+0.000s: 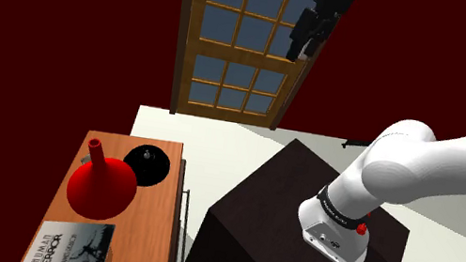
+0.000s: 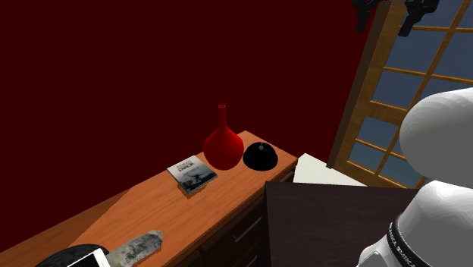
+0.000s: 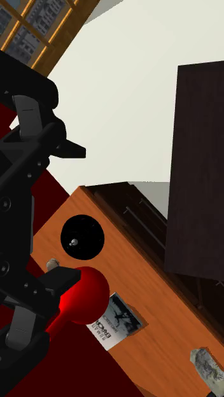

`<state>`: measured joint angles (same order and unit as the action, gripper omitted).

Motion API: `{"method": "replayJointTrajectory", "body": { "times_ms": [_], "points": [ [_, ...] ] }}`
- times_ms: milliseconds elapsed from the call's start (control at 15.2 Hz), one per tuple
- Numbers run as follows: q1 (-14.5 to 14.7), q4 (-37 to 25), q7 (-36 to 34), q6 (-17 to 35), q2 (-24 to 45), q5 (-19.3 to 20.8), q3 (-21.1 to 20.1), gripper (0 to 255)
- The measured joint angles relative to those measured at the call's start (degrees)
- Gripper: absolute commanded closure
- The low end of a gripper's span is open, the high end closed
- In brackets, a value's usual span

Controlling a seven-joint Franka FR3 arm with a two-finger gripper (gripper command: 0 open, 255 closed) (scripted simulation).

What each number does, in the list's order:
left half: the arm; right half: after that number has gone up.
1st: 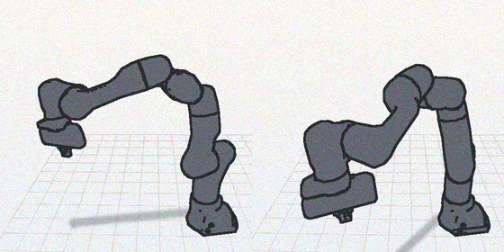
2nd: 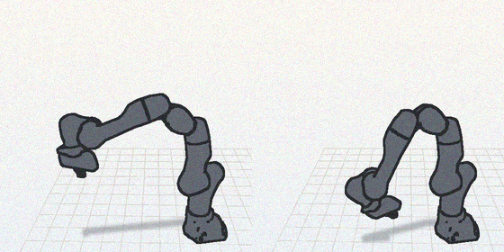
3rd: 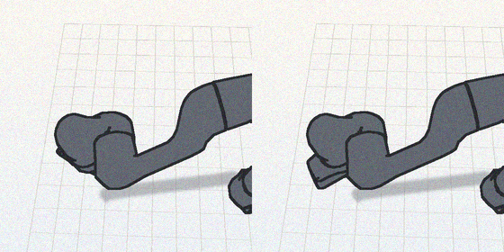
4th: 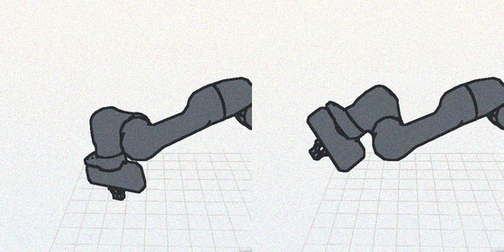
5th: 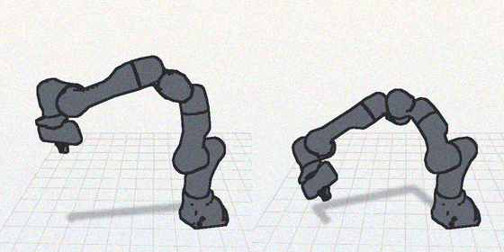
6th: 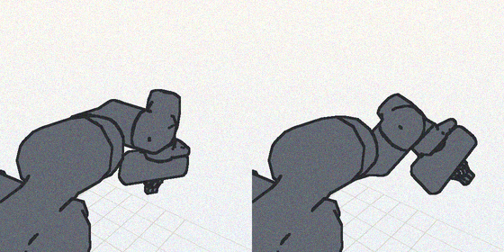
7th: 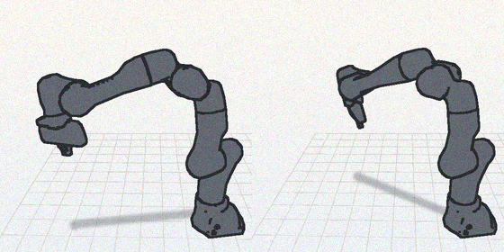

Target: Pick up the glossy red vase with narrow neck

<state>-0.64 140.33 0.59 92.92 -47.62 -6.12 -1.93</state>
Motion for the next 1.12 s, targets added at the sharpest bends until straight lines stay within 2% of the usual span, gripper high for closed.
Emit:
{"method": "replayJointTrajectory", "body": {
  "times_ms": [132, 594, 1122],
  "points": [
    [0.2, 0.0, -0.3, 0.5, 0.4, -0.3, -0.5, 0],
    [3.0, 1.7, -4.2, 11.4, 8.4, -3.6, -7.0, 0],
    [5.0, -1.6, -9.5, 23.5, 22.2, -4.5, -14.9, 0]
  ]
}}
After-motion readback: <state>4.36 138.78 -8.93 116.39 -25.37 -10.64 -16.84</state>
